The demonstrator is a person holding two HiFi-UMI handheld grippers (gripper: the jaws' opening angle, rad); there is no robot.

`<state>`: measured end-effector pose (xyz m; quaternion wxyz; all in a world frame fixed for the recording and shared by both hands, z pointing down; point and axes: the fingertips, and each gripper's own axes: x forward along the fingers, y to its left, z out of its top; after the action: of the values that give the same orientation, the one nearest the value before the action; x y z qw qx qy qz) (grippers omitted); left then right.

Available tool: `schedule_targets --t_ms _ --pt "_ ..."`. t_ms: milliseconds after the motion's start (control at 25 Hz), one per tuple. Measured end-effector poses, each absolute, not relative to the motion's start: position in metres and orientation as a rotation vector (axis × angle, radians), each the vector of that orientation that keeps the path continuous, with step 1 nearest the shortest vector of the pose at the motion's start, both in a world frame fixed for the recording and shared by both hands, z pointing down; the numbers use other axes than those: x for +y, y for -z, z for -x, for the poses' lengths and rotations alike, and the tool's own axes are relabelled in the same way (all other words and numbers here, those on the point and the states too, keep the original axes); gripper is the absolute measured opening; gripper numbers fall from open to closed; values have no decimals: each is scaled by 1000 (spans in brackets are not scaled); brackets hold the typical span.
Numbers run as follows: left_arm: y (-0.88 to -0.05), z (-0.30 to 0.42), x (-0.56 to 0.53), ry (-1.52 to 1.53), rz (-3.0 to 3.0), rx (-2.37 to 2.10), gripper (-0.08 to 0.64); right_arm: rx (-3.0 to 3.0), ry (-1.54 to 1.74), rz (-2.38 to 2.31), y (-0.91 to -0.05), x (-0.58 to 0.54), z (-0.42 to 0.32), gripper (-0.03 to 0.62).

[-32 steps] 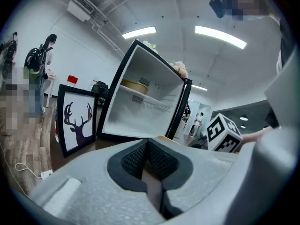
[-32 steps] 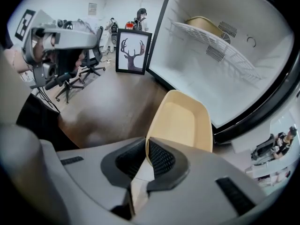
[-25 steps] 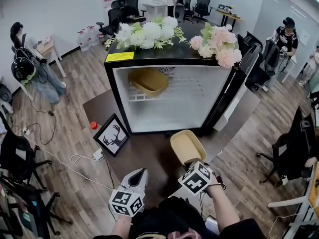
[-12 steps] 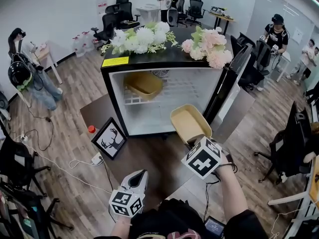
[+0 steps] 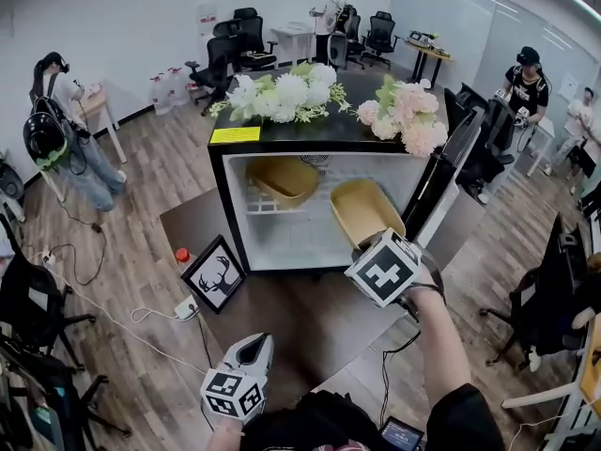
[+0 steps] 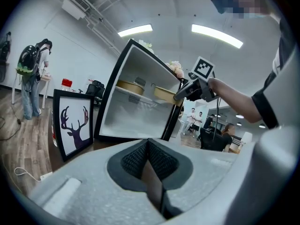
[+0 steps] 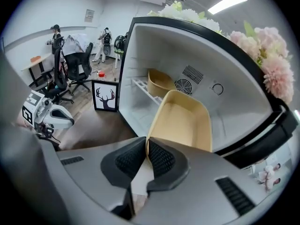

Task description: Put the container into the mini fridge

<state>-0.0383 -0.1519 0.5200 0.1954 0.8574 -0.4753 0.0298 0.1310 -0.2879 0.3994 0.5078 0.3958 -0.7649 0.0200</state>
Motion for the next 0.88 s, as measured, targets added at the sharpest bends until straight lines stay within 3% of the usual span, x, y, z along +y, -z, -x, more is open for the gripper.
schedule_targets --t_ms 880 --pt "-522 123 -177 73 -2128 -1617 9 -1823 -132 -938 -410 -410 -129 29"
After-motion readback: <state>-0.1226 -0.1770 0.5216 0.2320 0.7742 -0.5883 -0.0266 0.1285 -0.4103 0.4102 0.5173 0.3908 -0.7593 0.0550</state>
